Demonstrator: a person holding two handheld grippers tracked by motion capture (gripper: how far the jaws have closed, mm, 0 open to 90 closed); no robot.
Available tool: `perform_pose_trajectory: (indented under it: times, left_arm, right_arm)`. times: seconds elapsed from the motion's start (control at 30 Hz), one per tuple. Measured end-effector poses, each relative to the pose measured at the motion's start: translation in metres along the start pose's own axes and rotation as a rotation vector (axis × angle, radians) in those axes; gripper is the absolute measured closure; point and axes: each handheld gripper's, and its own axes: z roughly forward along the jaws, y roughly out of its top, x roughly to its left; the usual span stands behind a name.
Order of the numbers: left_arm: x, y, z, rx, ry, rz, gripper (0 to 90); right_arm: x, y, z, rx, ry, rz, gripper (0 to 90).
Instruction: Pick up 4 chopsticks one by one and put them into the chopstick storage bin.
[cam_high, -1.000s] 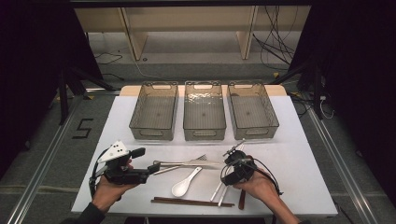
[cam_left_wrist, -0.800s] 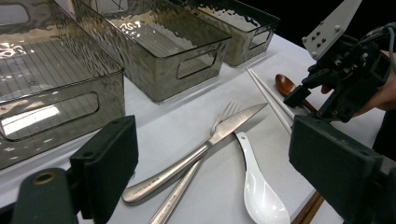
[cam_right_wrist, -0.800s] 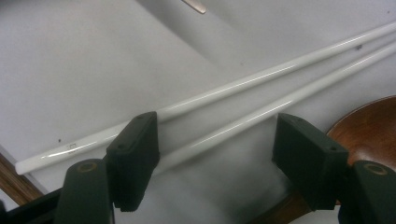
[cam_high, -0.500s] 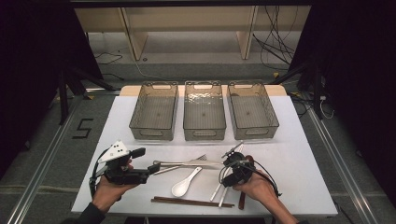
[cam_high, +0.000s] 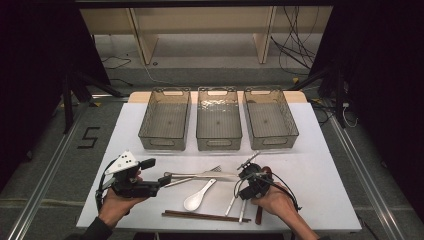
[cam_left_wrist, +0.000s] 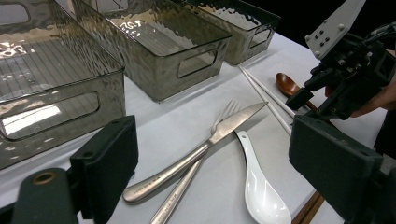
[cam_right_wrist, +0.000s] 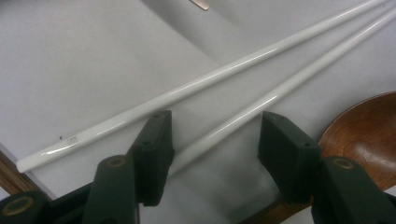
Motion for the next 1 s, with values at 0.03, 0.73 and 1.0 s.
perform_pose_trajectory:
  times: [0.03,0.73,1.0]
  left_arm:
    - [-0.0001,0.0000,0.0000,0.000,-0.001,0.000,15.4]
    - [-0.0007,0.0001,0.0005,0.000,-0.001,-0.002,15.4]
    - [0.0007,-0.0001,-0.0005,0.000,0.000,-0.001,15.4]
  right_arm:
    - [0.0000,0.0000,0.0000,0.000,0.000,0.000,46.9]
    - [-0.0018,0.0009,-0.0015,-0.013,0.013,0.022,66.9]
    - [-0.0020,-0.0006,-0.0027,-0.007,0.021,0.030,67.8]
